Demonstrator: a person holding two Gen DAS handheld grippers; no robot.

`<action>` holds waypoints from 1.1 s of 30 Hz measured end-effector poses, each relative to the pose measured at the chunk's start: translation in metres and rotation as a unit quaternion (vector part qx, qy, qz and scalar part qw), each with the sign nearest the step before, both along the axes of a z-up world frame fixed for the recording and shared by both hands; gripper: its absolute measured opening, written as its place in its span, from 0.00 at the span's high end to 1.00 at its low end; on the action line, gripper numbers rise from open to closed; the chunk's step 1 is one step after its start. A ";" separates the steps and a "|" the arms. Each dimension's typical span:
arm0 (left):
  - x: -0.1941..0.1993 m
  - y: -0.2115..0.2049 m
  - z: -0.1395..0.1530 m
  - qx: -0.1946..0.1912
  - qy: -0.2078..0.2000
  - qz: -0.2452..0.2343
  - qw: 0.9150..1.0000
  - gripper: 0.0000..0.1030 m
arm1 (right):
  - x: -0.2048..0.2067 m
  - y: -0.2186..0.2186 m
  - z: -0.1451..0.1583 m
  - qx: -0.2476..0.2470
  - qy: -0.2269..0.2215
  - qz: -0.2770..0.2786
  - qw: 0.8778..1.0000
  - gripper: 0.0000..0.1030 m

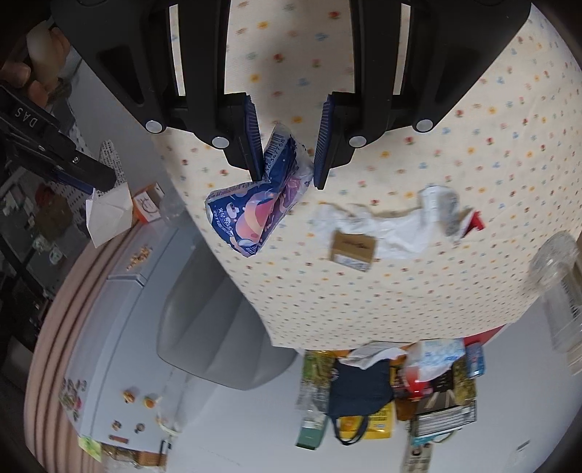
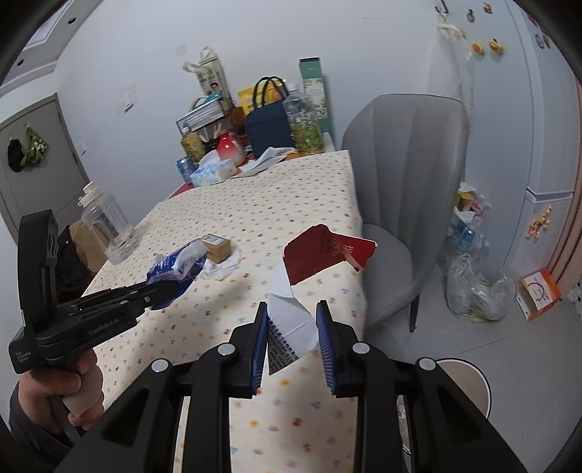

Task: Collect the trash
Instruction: 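Carry packet and paper to the bin and open both tools over it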

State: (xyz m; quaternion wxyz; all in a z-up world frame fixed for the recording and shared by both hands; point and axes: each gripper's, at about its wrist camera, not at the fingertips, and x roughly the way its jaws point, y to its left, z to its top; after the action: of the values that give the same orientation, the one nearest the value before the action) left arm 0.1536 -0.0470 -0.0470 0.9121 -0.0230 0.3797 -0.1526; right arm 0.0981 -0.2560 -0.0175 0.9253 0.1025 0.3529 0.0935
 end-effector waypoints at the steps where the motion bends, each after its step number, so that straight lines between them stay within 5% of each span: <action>1: 0.001 -0.007 0.000 0.001 0.000 -0.005 1.000 0.74 | -0.002 -0.009 -0.002 0.001 0.001 -0.008 1.000 0.74; 27: 0.019 -0.183 -0.031 0.040 0.042 -0.135 0.989 0.74 | -0.020 -0.164 -0.081 0.026 0.070 -0.146 0.987 0.74; 33: 0.020 -0.210 -0.040 0.053 0.053 -0.157 0.985 0.74 | -0.019 -0.188 -0.113 0.028 0.097 -0.173 0.980 0.60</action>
State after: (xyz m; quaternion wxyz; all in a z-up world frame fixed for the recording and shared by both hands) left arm 0.1731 -0.2568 -0.0872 0.8556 0.0770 0.4338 -0.2718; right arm 0.0792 -0.4435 -0.1304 0.8854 0.1967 0.4155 -0.0690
